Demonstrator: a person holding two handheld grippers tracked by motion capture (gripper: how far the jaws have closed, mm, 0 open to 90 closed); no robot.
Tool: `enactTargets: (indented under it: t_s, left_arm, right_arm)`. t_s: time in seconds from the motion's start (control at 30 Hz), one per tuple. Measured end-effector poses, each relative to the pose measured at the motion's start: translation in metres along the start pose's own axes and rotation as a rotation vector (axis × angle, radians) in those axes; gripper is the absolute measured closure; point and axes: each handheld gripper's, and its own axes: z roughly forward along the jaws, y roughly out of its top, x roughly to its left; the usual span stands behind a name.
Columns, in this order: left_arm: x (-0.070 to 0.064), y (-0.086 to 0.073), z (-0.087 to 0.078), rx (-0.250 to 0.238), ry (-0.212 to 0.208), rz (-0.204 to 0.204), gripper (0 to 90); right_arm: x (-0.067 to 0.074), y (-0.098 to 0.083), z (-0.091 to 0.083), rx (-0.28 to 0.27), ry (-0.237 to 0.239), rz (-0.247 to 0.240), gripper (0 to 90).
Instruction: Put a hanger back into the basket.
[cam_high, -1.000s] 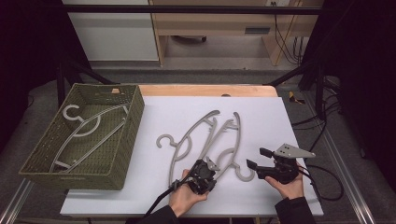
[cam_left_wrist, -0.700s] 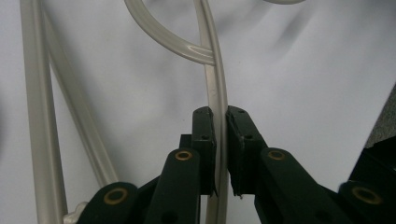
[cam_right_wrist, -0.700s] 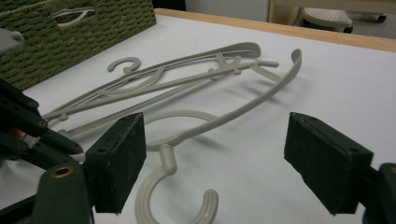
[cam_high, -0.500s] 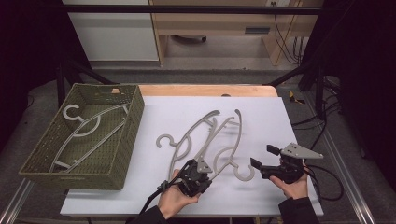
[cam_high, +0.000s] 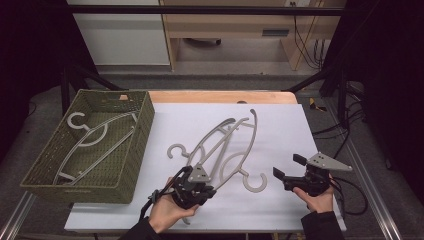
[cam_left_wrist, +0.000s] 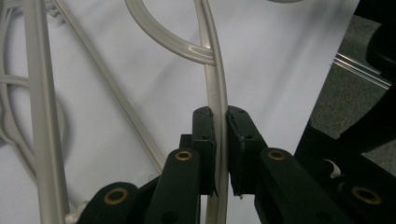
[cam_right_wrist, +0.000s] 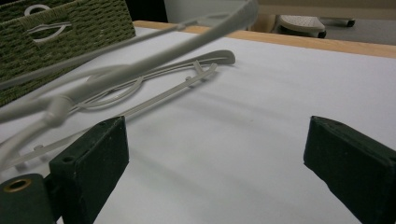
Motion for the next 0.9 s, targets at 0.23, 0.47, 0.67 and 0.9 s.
enactTargets:
  t_s: [0.23,0.47,0.67,0.9]
  left_arm:
    - [0.009,0.003,-0.032,-0.022,-0.017,0.062,82.1]
    - [0.022,0.001,-0.061,-0.045,0.009,0.070,82.1]
    - [0.039,-0.003,-0.081,-0.068,0.014,0.060,82.1]
    - [0.052,-0.004,-0.100,-0.055,0.014,0.088,82.1]
  right_arm:
    - [0.000,-0.002,0.002,0.008,-0.004,0.001,6.6]
    - [0.000,-0.003,0.004,0.011,-0.001,-0.012,6.0]
    - [0.001,-0.003,0.004,0.016,0.003,-0.013,5.9]
    - [0.002,-0.003,0.005,0.021,0.009,-0.017,5.9]
